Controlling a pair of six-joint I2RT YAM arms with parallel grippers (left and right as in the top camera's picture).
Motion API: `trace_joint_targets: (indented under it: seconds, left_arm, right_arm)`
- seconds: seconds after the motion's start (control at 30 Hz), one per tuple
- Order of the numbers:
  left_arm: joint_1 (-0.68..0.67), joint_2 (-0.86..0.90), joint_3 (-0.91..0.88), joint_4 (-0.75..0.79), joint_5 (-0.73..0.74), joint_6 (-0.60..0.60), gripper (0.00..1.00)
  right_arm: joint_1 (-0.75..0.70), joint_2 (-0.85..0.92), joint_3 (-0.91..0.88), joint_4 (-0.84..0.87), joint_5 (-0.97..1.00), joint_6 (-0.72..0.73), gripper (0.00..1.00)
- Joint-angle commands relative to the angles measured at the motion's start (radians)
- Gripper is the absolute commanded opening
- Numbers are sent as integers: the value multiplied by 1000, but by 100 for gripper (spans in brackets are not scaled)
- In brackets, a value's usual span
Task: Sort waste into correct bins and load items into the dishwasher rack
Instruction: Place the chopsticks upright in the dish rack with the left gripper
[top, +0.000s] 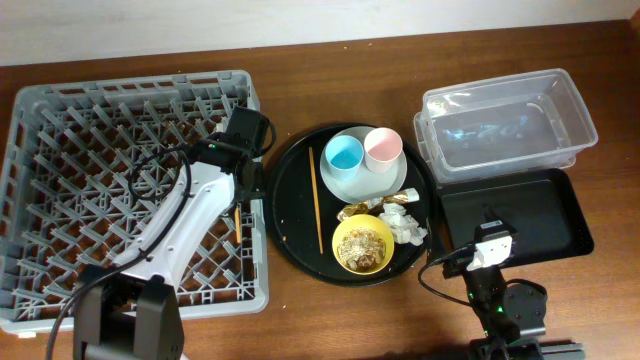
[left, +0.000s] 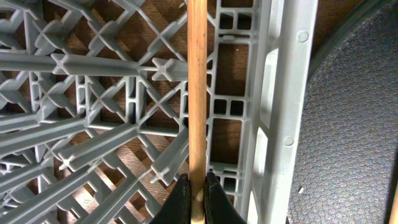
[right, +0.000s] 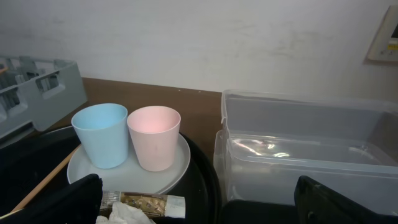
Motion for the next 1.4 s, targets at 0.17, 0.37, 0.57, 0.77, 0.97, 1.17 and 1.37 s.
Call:
trace_joint_targets:
  seconds: [0.17, 0.37, 0.57, 0.77, 0.97, 1.17, 1.37]
  left_arm:
    - [2, -25, 93, -35, 44, 46, 18]
    - [-42, -85, 117, -26, 518, 13, 49]
    - [-278, 94, 117, 84, 215, -124, 39]
    - [-297, 283, 117, 164, 169, -146, 34]
    - [-297, 378, 117, 206, 168, -146, 3]
    - [-297, 200, 157, 162, 172, -146, 0]
    - [-206, -48, 157, 32, 85, -134, 0]
  right_arm:
    - [-5, -6, -5, -5, 5, 6, 99]
    - [-5, -6, -5, -5, 5, 6, 99]
    - [-5, -6, -5, -5, 5, 6, 99]
    - [-5, -6, -5, -5, 5, 6, 99]
    - [-5, -6, -5, -5, 5, 6, 99]
    - [-5, -6, -5, -5, 5, 6, 99]
    - [-5, -6, -5, -5, 5, 6, 99]
